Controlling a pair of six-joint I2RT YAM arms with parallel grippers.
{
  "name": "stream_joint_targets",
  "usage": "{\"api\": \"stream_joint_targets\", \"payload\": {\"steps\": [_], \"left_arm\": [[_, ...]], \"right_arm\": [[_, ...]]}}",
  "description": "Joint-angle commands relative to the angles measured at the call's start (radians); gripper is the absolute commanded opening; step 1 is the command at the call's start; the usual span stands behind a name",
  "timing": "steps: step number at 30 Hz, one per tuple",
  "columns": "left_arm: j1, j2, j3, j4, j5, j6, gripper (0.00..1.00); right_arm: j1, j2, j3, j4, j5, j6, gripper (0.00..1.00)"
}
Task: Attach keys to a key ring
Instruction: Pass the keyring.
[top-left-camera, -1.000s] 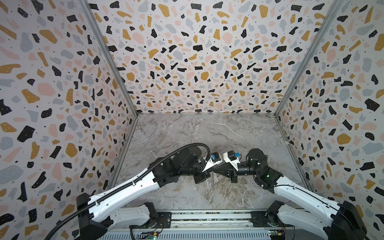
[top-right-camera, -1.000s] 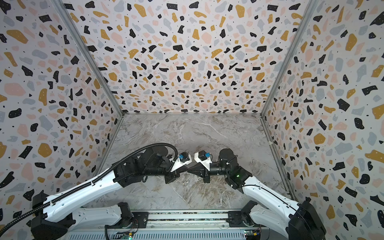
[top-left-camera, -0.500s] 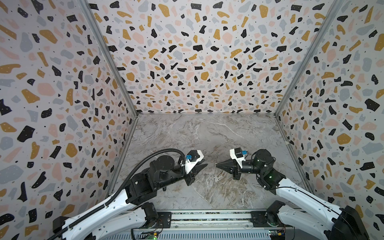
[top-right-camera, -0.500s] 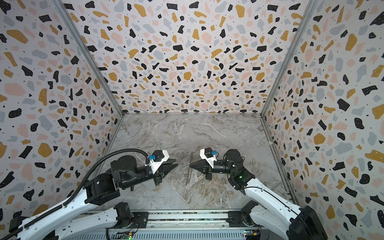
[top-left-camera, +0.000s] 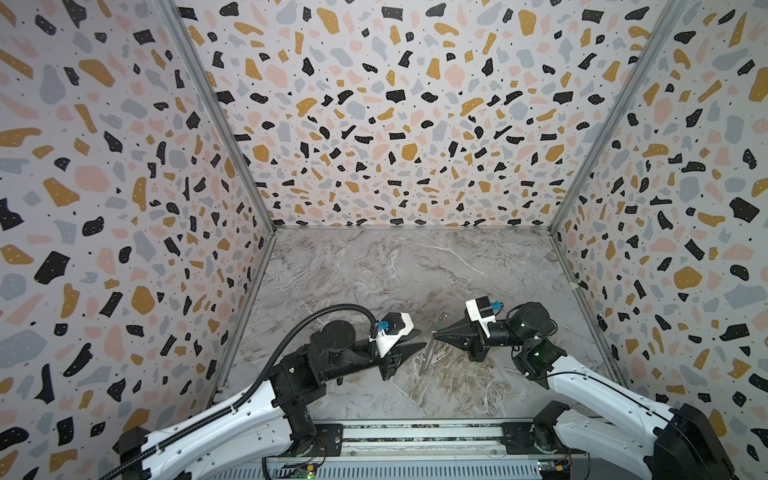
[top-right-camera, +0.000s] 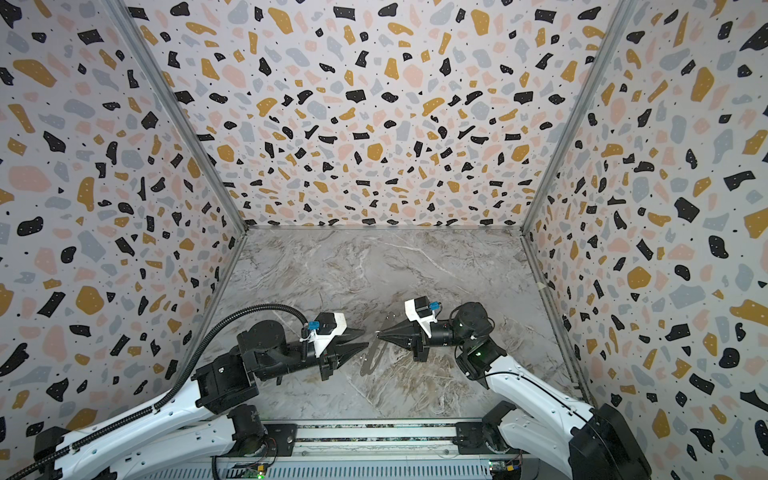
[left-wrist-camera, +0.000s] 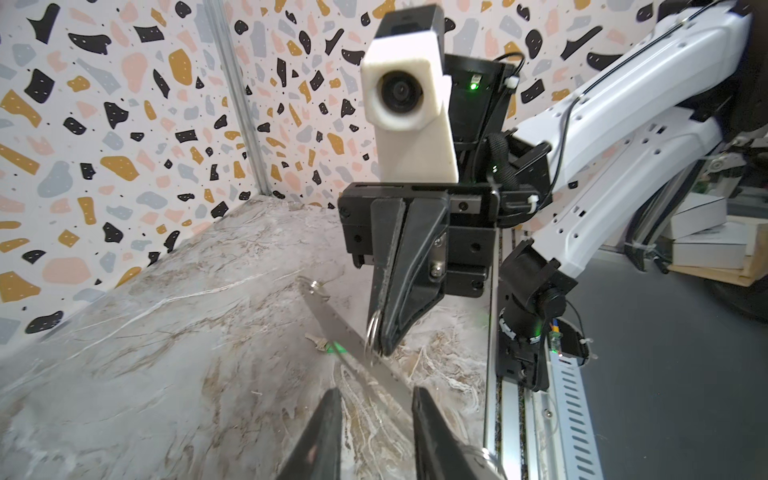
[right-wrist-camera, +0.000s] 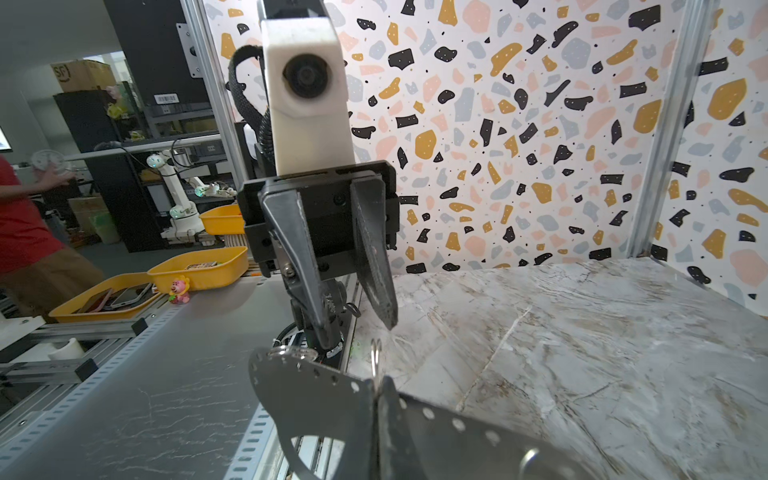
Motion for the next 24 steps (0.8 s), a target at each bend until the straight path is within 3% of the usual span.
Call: {"api": "stream_joint_targets", "payload": {"steps": [1, 19, 24], "left_arm": [[0.002, -0.008, 0.002, 0.093, 0.053, -0.001, 0.33], [0.001, 0.067, 0.026, 0.087, 0.045, 0.003, 0.36], [0.002, 0.076, 0.027, 0.084, 0.058, 0.001, 0.33]], "right_arm": [[-0.003, 0.006, 0.022, 0.072, -0.054, 0.029, 0.0], [-0.003, 0.046, 0.049, 0.101, -0.139, 0.054, 0.0], [-0.002, 0.055, 0.044, 0.111, -0.143, 0.058, 0.0]]}}
